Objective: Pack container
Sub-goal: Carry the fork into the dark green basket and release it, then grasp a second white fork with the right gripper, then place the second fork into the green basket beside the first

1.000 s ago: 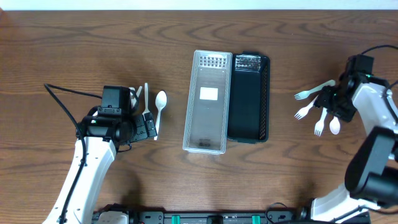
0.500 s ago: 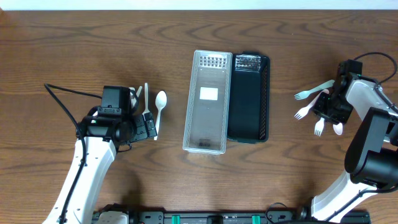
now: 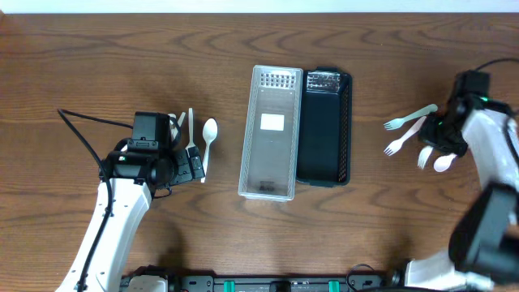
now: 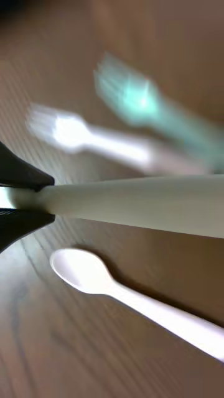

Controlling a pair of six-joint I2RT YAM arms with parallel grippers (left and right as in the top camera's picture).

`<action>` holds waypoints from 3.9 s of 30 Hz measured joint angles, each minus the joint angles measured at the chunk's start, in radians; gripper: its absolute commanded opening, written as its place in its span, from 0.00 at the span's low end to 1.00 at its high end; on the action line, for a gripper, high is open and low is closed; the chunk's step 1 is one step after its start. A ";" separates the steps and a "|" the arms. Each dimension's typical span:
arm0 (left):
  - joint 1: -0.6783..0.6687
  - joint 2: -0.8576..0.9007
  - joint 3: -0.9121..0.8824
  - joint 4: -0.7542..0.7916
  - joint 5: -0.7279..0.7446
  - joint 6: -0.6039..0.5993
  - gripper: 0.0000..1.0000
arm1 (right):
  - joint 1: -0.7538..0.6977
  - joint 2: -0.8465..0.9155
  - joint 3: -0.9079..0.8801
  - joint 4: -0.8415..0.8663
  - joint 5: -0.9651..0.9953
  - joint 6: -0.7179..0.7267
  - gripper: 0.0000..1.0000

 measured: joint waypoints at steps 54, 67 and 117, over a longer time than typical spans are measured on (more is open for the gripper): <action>0.000 0.000 0.000 0.000 0.000 0.000 0.98 | -0.155 0.083 -0.023 0.046 0.045 0.214 0.69; 0.000 0.000 0.000 0.000 0.000 0.000 0.98 | -0.256 0.270 -0.024 0.119 0.006 0.229 0.31; 0.000 0.000 0.000 0.000 0.000 0.000 0.98 | 0.540 -0.145 -0.050 0.227 -0.002 0.096 0.90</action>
